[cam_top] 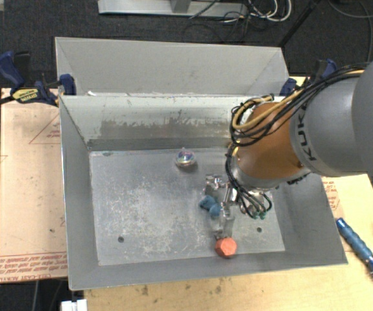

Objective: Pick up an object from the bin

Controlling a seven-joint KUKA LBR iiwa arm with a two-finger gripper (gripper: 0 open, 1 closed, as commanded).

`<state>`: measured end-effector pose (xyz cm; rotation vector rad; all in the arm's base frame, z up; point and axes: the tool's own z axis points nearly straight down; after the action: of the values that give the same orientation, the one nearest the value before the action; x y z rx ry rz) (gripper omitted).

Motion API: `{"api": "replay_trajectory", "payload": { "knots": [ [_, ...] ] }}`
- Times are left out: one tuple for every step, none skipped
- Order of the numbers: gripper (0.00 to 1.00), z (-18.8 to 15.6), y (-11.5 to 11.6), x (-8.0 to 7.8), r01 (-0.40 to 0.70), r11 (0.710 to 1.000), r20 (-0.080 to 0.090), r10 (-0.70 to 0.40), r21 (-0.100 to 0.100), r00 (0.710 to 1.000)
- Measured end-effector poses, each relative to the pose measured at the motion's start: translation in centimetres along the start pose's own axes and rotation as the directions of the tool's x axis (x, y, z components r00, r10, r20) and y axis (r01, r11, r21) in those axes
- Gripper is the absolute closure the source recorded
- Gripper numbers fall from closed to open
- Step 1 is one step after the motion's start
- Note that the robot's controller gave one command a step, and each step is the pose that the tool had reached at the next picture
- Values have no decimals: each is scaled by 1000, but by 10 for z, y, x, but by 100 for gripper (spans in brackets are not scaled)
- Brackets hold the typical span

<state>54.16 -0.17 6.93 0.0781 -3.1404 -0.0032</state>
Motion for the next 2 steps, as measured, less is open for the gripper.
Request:
{"api": "replay_trajectory", "payload": {
  "knots": [
    [0,0,1,-1,2,1000,1,-2,-1,1000],
    [100,0,1,-1,2,1000,2,-2,-1,1000]
  ]
}}
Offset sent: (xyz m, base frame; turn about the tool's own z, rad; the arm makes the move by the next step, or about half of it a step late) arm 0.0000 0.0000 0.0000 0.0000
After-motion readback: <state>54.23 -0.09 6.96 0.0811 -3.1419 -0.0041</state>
